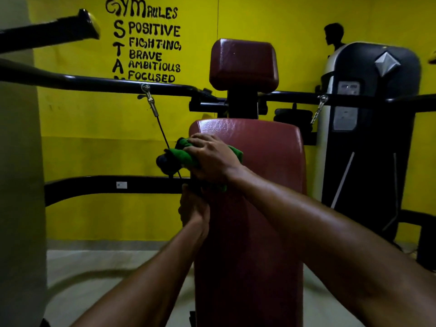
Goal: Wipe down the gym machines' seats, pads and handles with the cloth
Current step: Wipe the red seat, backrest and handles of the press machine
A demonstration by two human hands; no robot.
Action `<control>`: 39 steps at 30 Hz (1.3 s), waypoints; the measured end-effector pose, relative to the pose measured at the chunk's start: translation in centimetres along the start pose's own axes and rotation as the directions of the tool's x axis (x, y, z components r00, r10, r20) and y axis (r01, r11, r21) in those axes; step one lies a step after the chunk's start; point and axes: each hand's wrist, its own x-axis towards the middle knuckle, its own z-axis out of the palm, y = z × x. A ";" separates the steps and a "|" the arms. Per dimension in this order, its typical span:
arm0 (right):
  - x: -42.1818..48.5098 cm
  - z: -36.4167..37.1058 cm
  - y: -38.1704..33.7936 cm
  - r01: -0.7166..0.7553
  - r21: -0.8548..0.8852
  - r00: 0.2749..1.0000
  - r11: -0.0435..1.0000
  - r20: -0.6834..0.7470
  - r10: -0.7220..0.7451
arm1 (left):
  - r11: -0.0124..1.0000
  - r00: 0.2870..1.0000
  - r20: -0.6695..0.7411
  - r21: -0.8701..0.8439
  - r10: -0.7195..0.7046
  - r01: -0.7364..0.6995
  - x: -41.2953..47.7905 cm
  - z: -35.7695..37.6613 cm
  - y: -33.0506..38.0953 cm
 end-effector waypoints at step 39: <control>-4.0 -1.6 0.3 -0.358 -0.040 0.933 0.933 0.016 0.359 | 0.996 0.993 -0.108 0.065 -0.049 0.056 1.7 1.2 -1.4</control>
